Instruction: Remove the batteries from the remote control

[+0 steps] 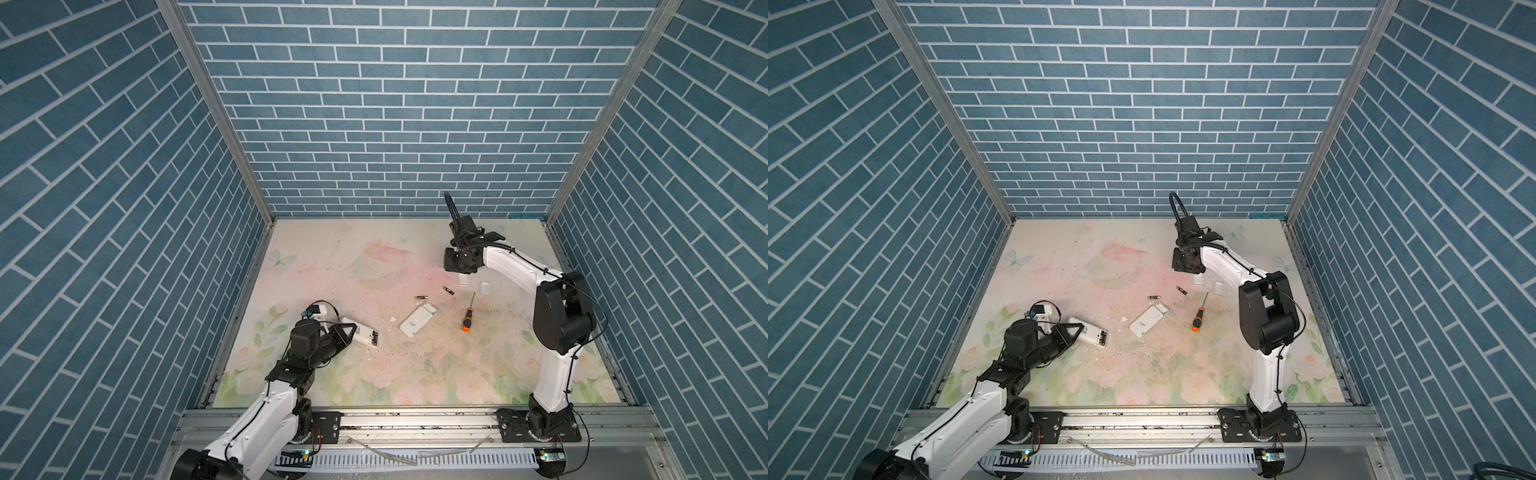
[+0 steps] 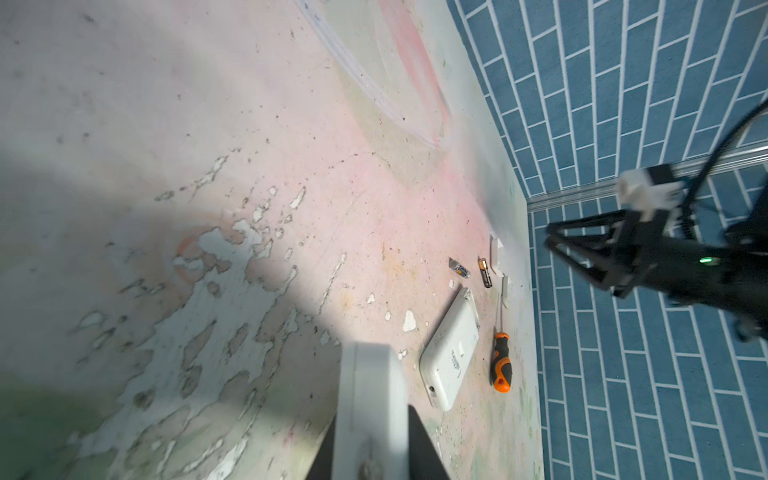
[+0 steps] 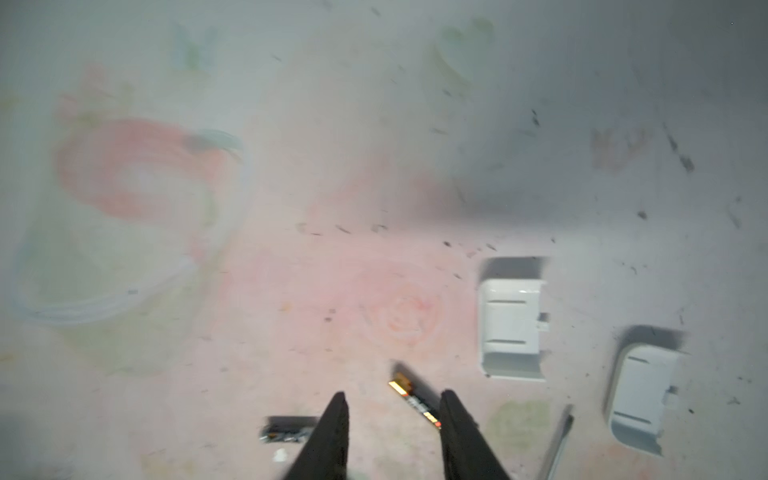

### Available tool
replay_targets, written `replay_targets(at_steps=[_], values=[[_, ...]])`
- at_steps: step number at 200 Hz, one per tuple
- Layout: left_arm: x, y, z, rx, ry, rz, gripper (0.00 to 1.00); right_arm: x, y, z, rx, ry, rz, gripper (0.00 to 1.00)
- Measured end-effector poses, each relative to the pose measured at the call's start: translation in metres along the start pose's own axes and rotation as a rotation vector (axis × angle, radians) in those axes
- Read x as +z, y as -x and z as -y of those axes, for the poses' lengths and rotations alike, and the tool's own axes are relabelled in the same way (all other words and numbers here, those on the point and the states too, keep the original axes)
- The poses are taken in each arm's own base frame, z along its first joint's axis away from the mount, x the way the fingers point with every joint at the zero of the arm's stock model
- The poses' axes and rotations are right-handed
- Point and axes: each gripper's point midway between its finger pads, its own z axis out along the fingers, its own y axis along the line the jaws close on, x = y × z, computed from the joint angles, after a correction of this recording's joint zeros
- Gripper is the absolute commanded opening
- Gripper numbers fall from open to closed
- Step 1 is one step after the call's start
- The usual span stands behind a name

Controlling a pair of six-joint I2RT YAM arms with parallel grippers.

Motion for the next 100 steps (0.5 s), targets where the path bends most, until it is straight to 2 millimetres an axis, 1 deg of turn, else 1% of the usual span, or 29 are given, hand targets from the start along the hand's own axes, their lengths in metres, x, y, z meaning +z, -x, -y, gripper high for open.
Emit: replay_targets(at_steps=[12, 20, 28, 39, 58, 78, 100], values=[[-0.002, -0.004, -0.006, -0.001, 0.017, -0.005, 0.35, -0.023, 0.010, -0.030, -0.044, 0.056, 0.050, 0.41], [-0.003, -0.006, -0.009, -0.003, 0.028, -0.009, 0.37, -0.035, 0.014, -0.045, -0.062, 0.088, 0.076, 0.41], [-0.004, -0.009, -0.012, -0.003, 0.034, -0.013, 0.39, -0.046, 0.014, -0.061, -0.083, 0.120, 0.092, 0.41], [-0.005, -0.011, -0.016, -0.007, 0.045, -0.018, 0.41, -0.056, 0.009, -0.074, -0.103, 0.147, 0.096, 0.41], [-0.007, -0.015, -0.020, -0.012, 0.057, -0.026, 0.44, -0.061, 0.004, -0.083, -0.119, 0.165, 0.091, 0.41], [-0.010, -0.016, -0.019, -0.010, 0.052, -0.023, 0.47, -0.058, 0.000, -0.082, -0.118, 0.162, 0.081, 0.41], [-0.013, -0.018, -0.020, -0.013, 0.049, -0.020, 0.50, -0.057, -0.009, -0.080, -0.122, 0.158, 0.064, 0.41]])
